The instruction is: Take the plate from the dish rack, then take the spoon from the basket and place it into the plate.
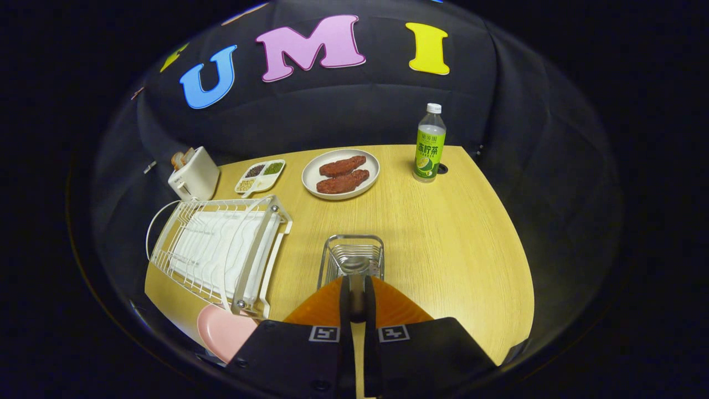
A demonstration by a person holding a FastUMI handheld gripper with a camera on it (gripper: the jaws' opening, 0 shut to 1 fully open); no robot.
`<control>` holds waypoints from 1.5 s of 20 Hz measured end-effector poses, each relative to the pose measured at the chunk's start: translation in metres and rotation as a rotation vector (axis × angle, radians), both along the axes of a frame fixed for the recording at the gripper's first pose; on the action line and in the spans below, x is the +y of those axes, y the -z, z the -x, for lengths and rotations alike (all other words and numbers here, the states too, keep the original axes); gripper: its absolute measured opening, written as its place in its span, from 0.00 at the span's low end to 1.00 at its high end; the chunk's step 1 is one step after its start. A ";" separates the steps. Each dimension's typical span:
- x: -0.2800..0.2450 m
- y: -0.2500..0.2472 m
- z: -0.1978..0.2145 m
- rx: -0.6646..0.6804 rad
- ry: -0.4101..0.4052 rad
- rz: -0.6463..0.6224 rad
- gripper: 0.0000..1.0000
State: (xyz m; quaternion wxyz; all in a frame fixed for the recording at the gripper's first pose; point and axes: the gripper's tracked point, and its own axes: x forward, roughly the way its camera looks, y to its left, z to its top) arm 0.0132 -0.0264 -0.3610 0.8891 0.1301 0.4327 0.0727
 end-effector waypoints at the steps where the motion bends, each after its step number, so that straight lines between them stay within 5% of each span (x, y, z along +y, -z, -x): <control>1: 0.000 -0.006 -0.003 -0.008 -0.001 0.002 0.10; 11: -0.007 -0.092 0.005 -0.107 -0.066 0.061 0.10; 19: 0.058 -0.171 0.057 -0.196 -0.176 -0.080 0.10; 30: 0.186 -0.113 0.136 -0.118 -0.364 -0.158 0.10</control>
